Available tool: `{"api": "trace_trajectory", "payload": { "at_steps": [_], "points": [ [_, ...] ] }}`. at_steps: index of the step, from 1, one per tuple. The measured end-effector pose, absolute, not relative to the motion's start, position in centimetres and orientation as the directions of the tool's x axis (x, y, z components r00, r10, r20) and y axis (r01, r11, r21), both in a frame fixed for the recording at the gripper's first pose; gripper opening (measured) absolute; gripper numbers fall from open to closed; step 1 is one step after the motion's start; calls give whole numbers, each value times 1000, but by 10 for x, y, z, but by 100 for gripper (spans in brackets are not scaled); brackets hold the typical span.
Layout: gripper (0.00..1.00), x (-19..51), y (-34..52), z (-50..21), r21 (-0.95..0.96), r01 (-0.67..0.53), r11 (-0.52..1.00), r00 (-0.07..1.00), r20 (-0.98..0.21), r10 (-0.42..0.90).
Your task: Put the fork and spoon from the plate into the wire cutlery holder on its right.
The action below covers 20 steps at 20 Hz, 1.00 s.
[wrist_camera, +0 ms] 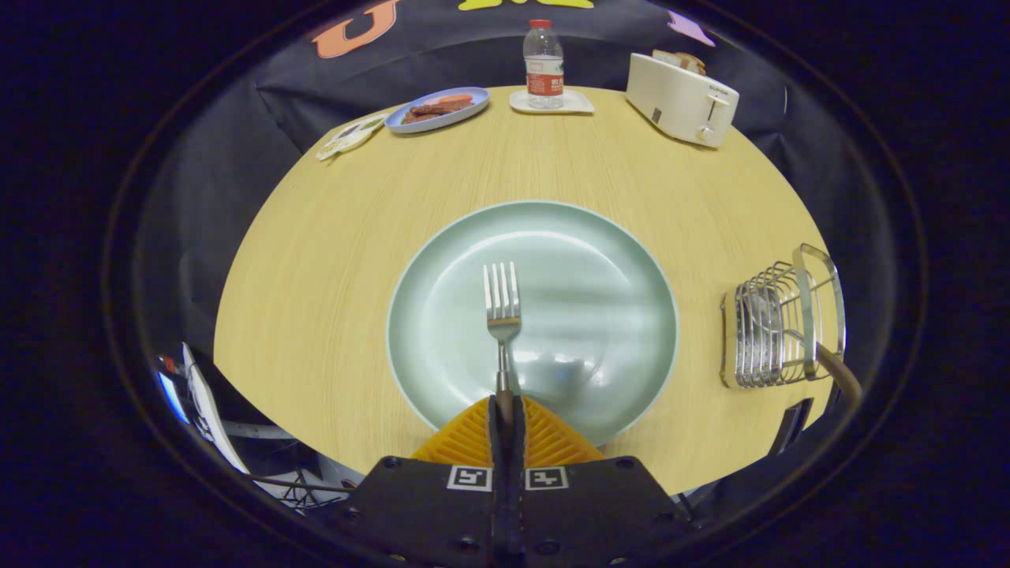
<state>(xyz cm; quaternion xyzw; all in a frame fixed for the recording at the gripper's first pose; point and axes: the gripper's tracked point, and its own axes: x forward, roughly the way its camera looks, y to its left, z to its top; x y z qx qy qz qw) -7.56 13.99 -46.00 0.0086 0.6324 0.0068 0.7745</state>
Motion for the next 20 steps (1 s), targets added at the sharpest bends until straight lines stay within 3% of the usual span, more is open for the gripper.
{"api": "trace_trajectory", "payload": {
  "at_steps": [9,13,20],
  "points": [
    [0,-64,97,-347,84,55,995,80,-994,79],
    [1,-67,49,-304,80,132,988,10,-997,80],
    [1,-81,-21,-288,11,244,970,-135,-990,45]
  ]
}}
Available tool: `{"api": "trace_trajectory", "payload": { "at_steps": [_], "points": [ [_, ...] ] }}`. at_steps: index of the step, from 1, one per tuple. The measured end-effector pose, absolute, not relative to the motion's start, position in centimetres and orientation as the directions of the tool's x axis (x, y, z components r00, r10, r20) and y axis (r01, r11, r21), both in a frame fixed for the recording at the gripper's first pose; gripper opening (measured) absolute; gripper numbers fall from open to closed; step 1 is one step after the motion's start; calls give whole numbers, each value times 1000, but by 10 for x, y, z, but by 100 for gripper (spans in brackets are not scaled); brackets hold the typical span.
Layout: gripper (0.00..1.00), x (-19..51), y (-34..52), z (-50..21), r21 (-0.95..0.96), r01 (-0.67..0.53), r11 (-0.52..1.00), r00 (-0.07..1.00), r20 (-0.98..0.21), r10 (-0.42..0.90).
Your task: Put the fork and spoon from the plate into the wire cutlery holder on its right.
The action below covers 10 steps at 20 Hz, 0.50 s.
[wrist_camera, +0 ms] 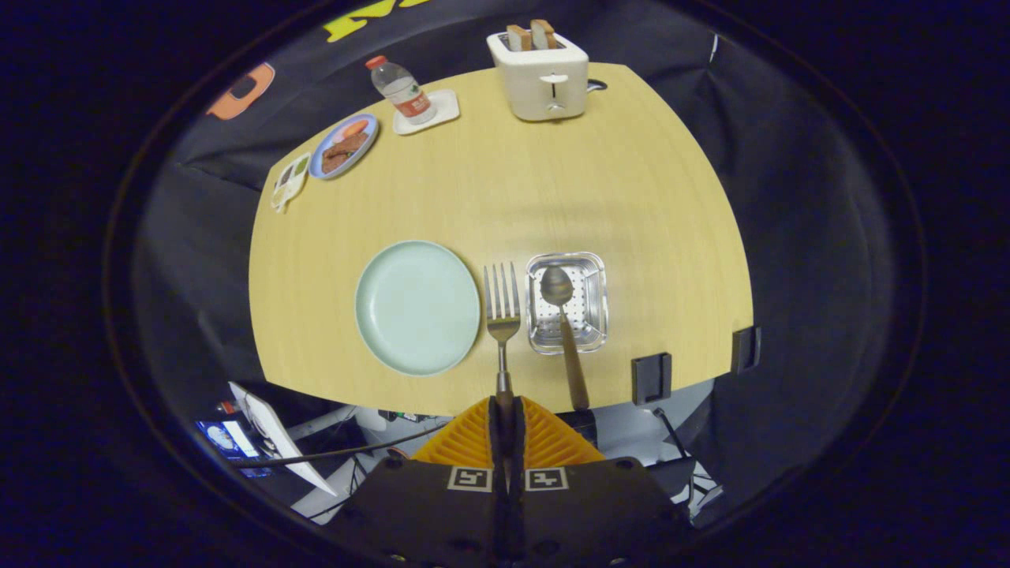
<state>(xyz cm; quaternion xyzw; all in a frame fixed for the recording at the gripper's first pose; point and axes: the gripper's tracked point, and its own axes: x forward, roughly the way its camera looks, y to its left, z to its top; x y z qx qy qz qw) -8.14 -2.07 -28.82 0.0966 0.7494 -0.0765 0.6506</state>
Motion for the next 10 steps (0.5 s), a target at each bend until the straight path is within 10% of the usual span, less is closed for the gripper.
{"api": "trace_trajectory", "payload": {
  "at_steps": [10],
  "points": [
    [0,-80,-49,-317,6,357,934,-269,-957,109]
  ]
}}
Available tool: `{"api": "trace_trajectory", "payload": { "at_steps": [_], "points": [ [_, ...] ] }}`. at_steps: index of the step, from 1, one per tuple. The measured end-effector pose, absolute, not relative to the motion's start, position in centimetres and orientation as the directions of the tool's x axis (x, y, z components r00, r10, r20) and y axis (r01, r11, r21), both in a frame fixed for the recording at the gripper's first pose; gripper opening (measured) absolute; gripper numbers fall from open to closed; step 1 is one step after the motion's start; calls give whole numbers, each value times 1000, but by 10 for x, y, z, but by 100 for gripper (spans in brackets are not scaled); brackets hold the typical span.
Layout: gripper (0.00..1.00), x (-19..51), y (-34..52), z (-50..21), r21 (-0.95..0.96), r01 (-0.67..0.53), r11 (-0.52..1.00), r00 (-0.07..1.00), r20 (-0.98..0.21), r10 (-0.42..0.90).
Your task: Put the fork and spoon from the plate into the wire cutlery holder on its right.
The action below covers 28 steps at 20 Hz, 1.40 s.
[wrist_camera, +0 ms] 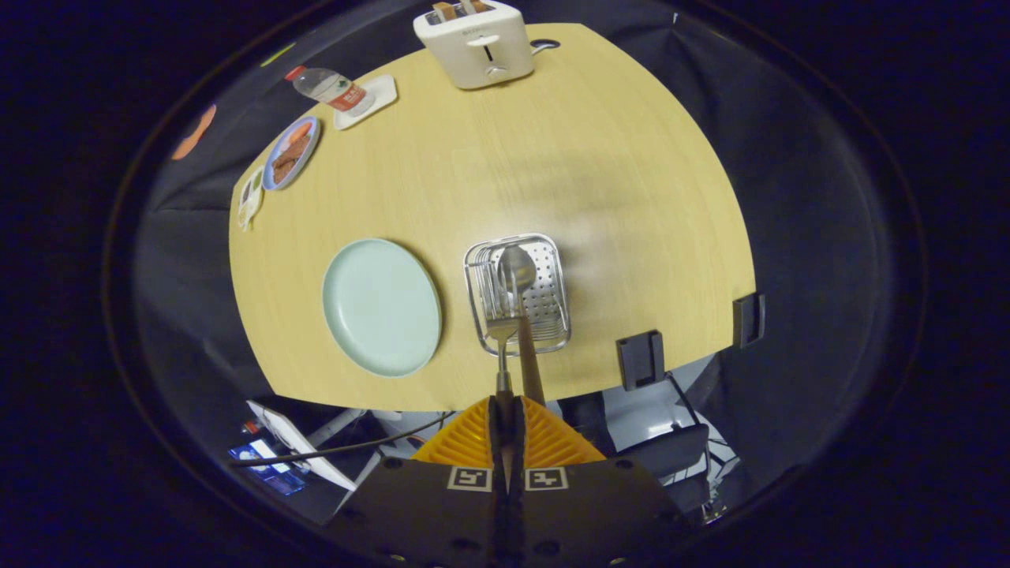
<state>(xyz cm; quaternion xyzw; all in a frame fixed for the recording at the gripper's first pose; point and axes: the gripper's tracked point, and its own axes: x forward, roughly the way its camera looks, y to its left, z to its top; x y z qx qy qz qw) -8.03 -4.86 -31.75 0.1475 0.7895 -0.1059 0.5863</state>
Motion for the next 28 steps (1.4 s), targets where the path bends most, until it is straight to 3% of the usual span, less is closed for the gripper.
{"api": "trace_trajectory", "payload": {
  "at_steps": [6,9,10,11,17,22,28],
  "points": [
    [3,-77,-43,-328,45,385,922,-274,-948,160],
    [13,-75,-40,-332,68,395,916,-255,-950,181],
    [12,-72,-39,-332,81,389,918,-235,-955,184],
    [20,-69,-39,-331,88,373,923,-209,-962,176],
    [75,-24,-38,-301,106,222,969,67,-993,93],
    [87,21,-28,-244,70,78,994,354,-934,38],
    [96,56,-7,-162,52,6,999,663,-748,35]
  ]
}}
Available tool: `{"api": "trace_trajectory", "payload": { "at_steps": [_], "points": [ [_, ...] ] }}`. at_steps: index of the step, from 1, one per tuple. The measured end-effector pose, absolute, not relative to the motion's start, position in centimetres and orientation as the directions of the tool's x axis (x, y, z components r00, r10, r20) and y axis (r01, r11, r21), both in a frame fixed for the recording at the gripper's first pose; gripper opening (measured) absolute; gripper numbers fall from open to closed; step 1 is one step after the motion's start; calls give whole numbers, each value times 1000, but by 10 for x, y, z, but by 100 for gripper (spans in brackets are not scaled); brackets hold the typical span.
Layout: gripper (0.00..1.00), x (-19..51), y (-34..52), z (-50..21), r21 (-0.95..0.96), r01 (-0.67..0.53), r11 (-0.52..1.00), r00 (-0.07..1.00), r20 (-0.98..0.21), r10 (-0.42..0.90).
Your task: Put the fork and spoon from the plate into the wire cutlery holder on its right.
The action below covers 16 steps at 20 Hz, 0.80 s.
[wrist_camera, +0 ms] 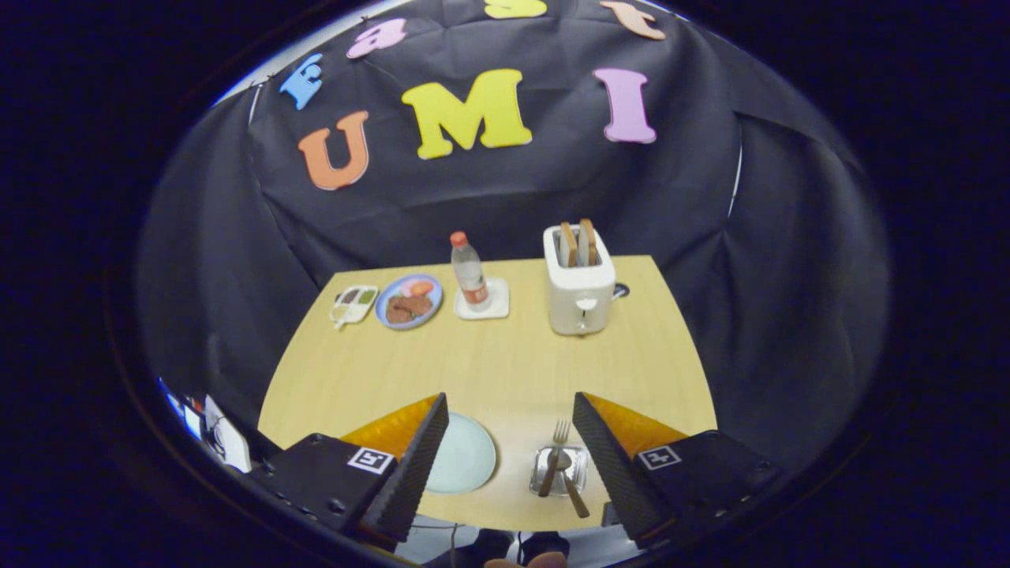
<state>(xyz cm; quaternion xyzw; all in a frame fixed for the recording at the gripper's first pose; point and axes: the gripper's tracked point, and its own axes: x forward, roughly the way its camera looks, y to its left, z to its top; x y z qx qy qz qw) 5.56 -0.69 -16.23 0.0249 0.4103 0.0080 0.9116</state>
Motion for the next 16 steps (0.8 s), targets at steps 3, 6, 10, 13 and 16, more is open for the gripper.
{"api": "trace_trajectory", "payload": {
  "at_steps": [3,6,10,13,16],
  "points": [
    [97,63,4,-123,55,-14,998,783,-620,45],
    [96,68,10,-93,43,-34,998,868,-494,51],
    [96,56,12,-55,4,-19,1000,937,-349,20],
    [96,37,13,-30,-16,-6,1000,966,-259,1],
    [96,12,14,-16,-8,15,1000,978,-209,-17]
  ]
}}
